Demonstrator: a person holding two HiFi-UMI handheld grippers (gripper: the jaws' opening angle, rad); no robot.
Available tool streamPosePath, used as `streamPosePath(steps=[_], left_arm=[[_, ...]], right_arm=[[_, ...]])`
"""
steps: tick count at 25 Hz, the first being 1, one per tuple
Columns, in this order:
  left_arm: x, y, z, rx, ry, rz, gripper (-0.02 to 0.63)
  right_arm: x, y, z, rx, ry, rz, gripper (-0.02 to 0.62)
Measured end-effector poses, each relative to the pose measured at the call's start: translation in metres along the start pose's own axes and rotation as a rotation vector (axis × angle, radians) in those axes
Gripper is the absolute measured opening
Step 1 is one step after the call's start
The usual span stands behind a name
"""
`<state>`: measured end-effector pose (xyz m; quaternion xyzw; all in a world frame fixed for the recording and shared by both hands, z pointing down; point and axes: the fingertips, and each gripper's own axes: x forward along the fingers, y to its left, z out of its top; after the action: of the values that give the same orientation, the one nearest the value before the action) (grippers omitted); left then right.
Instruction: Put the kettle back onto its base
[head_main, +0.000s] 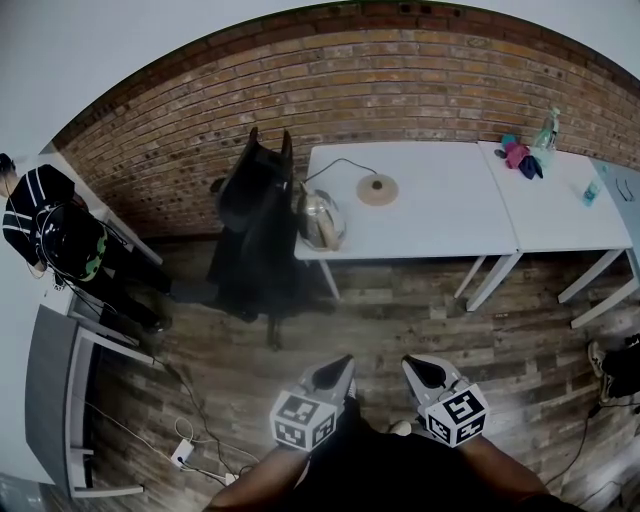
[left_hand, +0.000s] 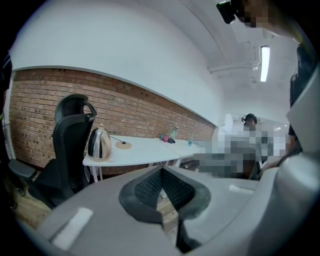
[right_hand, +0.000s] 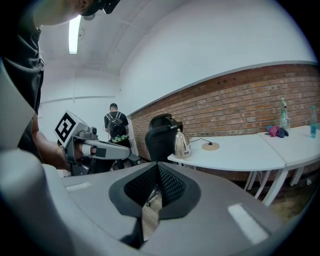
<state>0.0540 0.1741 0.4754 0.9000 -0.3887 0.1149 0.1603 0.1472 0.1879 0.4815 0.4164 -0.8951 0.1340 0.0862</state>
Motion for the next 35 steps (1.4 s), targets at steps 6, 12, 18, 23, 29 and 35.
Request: streamPosePath(steps=[6, 12, 18, 23, 29, 35], left_arm=[[0.007, 0.015, 0.007, -0.002, -0.007, 0.009, 0.000], [0.015, 0.035, 0.016, -0.007, -0.013, 0.020, 0.000], [0.026, 0.060, 0.024, -0.024, -0.019, 0.034, 0.000], [0.036, 0.084, 0.035, -0.038, -0.028, 0.042, 0.000], [0.052, 0.114, 0.048, -0.053, -0.047, 0.061, 0.000], [0.065, 0.136, 0.058, -0.044, -0.047, 0.048, 0.000]], right_arm=[[0.017, -0.005, 0.006, -0.003, -0.001, 0.009, 0.028], [0.038, -0.011, 0.014, -0.007, 0.006, 0.020, 0.028], [0.063, -0.020, 0.023, -0.016, 0.019, 0.033, 0.028], [0.087, -0.027, 0.036, -0.024, 0.032, 0.041, 0.028], [0.112, -0.036, 0.049, -0.040, 0.047, 0.056, 0.028], [0.137, -0.045, 0.058, -0.050, 0.056, 0.052, 0.028]])
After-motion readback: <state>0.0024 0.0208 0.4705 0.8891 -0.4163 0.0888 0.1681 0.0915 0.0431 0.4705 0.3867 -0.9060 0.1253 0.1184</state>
